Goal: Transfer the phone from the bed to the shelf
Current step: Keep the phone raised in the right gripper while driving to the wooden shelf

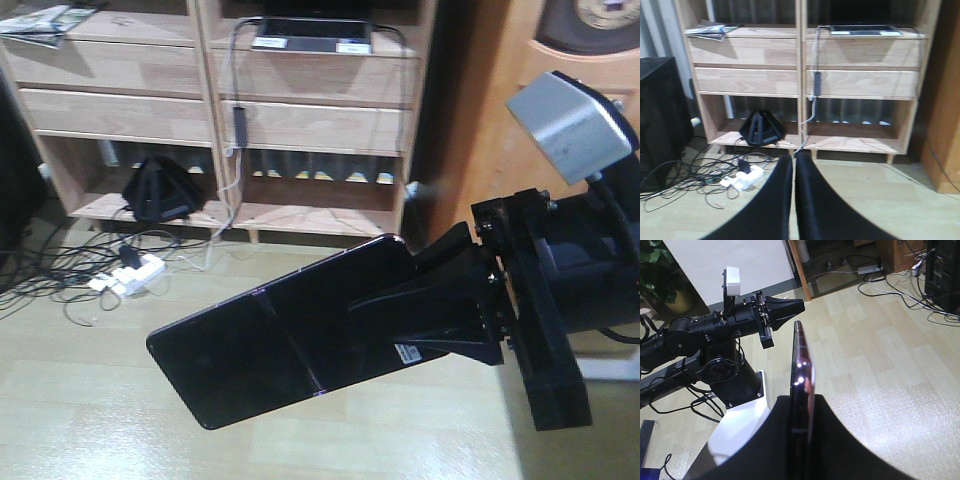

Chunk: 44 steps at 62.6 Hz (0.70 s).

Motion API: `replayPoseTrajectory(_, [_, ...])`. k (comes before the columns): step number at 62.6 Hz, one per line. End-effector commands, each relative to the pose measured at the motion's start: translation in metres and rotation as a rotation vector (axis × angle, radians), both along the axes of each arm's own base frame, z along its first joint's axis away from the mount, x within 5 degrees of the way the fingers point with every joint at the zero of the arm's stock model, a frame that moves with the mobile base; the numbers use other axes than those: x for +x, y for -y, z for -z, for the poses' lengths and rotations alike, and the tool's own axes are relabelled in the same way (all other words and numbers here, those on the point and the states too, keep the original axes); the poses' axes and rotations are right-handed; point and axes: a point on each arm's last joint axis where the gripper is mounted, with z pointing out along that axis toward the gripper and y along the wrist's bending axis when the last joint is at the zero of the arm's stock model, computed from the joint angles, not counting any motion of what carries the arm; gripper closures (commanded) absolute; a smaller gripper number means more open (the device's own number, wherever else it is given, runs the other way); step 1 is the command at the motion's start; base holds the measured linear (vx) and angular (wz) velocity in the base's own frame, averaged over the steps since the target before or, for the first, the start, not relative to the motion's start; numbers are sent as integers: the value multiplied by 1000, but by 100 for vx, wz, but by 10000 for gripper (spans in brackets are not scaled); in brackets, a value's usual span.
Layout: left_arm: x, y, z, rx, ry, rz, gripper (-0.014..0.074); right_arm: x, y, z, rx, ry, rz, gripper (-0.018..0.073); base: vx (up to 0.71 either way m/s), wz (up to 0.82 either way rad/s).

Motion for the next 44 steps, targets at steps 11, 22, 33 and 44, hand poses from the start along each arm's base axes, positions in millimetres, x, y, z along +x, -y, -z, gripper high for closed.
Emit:
replayPoseTrajectory(11, [0,-1,-6,-6,78,-11,596,-11,-2,-19,100,1,-57,561,16,22])
replayPoseTrajectory(22, [0,-1,-6,-6,78,-11,596,-11,-2,-19,100,1,-57,561,18,23])
replayPoseTrajectory(33, [0,-1,-6,-6,78,-11,596,-11,-2,-19,100,1,-57,561,19,22])
replayPoseTrajectory(44, [0,-1,-6,-6,78,-11,596,-11,-2,-19,100,1,-57,561,20,20])
